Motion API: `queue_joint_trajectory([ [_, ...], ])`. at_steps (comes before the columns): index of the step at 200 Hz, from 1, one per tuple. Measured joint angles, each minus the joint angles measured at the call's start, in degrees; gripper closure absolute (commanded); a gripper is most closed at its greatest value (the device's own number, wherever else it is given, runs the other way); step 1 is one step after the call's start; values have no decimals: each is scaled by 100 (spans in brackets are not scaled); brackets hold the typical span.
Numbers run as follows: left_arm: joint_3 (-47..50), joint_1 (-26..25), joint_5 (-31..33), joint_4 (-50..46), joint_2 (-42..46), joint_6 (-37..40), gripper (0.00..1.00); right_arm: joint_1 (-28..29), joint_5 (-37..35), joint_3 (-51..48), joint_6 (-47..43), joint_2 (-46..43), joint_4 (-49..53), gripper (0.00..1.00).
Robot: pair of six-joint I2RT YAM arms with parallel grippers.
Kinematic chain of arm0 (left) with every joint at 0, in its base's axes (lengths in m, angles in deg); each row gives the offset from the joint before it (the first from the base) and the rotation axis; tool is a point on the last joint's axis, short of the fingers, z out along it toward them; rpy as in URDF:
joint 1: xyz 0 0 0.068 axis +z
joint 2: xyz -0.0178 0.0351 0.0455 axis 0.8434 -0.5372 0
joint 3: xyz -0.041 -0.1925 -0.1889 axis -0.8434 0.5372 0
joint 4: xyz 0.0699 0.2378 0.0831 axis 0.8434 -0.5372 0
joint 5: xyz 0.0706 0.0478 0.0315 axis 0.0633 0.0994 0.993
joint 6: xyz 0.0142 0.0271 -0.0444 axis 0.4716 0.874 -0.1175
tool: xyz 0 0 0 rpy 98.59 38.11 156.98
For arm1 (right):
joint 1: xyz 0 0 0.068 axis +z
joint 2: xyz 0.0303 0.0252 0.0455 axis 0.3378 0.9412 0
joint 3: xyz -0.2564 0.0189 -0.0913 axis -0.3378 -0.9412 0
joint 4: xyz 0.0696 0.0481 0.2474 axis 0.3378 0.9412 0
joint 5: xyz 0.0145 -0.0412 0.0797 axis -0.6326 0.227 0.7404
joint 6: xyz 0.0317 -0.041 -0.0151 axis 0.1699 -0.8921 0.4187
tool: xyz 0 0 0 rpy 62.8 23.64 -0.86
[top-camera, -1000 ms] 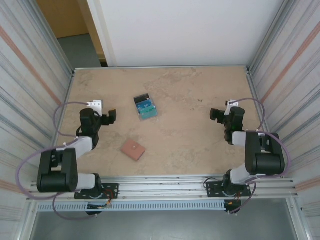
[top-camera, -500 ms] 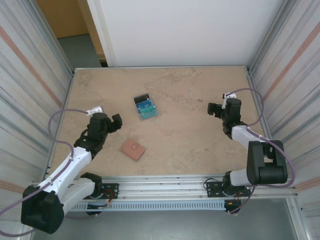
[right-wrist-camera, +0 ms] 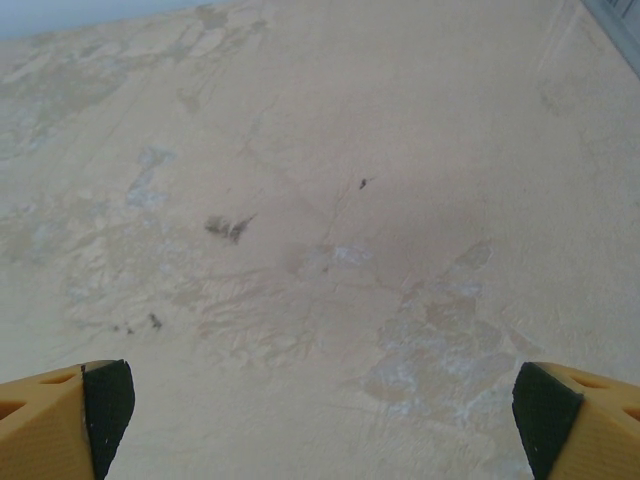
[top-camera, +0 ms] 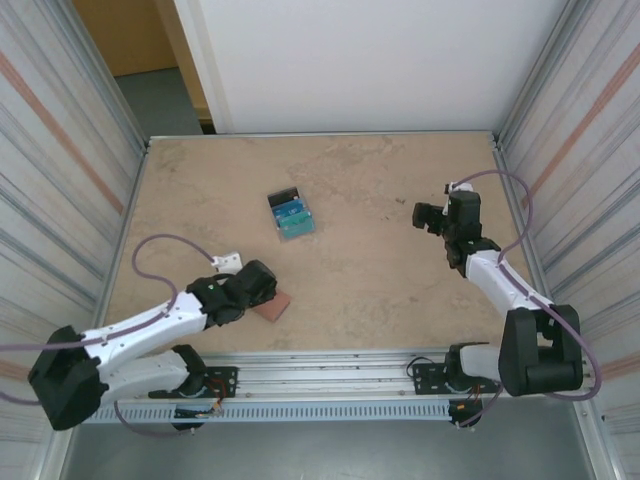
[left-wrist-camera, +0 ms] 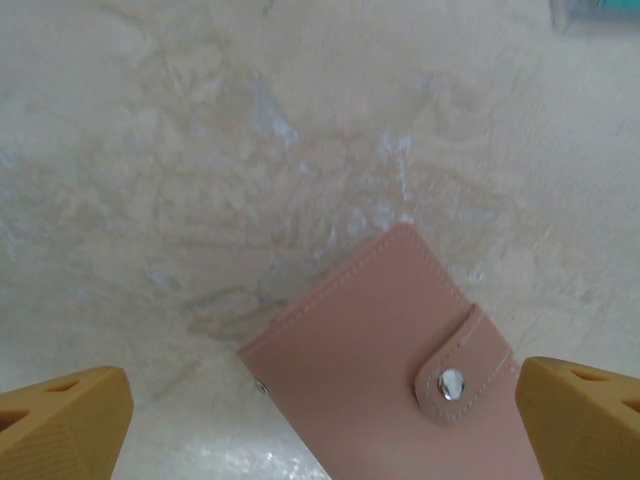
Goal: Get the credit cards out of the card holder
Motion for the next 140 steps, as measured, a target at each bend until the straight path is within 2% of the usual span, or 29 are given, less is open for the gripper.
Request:
queue_joint_trajectory([
  [49, -55, -109, -402, 173, -568, -424, 1, 240, -118, -2, 92, -356, 291, 1],
  [140, -57, -79, -881, 887, -1296, -249, 1, 341, -116, -251, 149, -686, 334, 1],
])
